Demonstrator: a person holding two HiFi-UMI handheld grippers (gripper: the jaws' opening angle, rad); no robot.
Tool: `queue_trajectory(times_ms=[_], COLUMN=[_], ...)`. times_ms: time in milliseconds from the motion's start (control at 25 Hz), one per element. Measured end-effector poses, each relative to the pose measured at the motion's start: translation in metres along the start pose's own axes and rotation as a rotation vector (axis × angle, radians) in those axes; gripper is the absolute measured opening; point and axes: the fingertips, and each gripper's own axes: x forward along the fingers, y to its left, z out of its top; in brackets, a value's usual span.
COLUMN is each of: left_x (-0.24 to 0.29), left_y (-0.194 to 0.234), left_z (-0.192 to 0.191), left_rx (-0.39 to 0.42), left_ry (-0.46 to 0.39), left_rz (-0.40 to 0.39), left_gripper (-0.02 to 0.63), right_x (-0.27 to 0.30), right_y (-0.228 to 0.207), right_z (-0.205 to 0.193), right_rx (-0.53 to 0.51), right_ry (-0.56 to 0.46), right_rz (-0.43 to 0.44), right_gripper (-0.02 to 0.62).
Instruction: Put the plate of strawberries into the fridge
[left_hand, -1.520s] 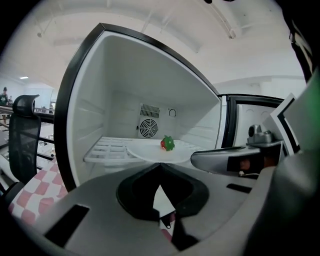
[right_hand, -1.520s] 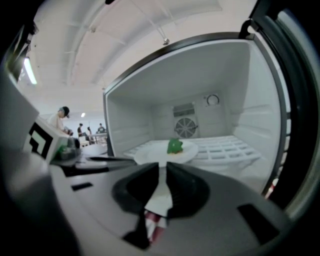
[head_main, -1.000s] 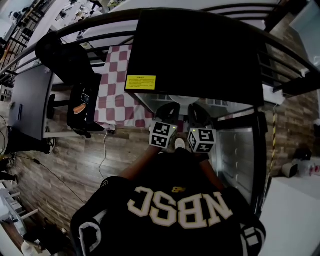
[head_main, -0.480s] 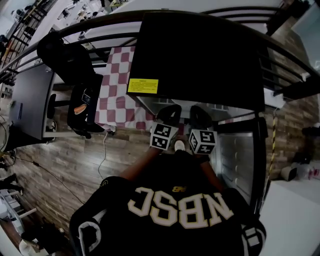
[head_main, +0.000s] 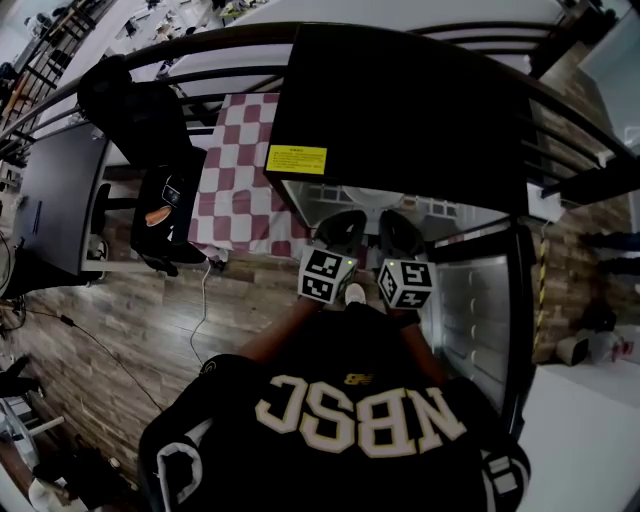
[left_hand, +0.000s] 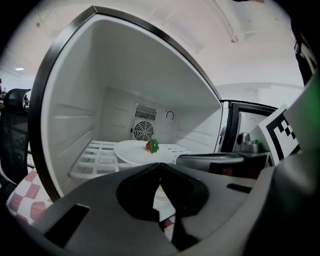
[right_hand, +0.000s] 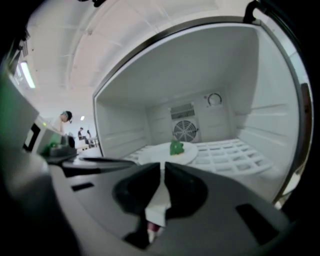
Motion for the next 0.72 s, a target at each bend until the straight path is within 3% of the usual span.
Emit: queue_trajectory(times_ms=[240,720], left_x=[-0.028,-0.067], left_y=[0.003,-0.002], left_z=[0.016,0.016], left_rx=[-0.008,-0.009], left_ry=[-0.081,-0.131], left_rz=[0.018,0.018], left_gripper=[0.017,0.017], right_x=[-0.019,-0.06], right_y=[0.013,0.03], right_z=[0.005,0.017], right_rx=[-0.013,-0.044], right_ry=[-0.033,-0.13], right_rz=[-0.006,-0.062], right_gripper=[0.035,0.021])
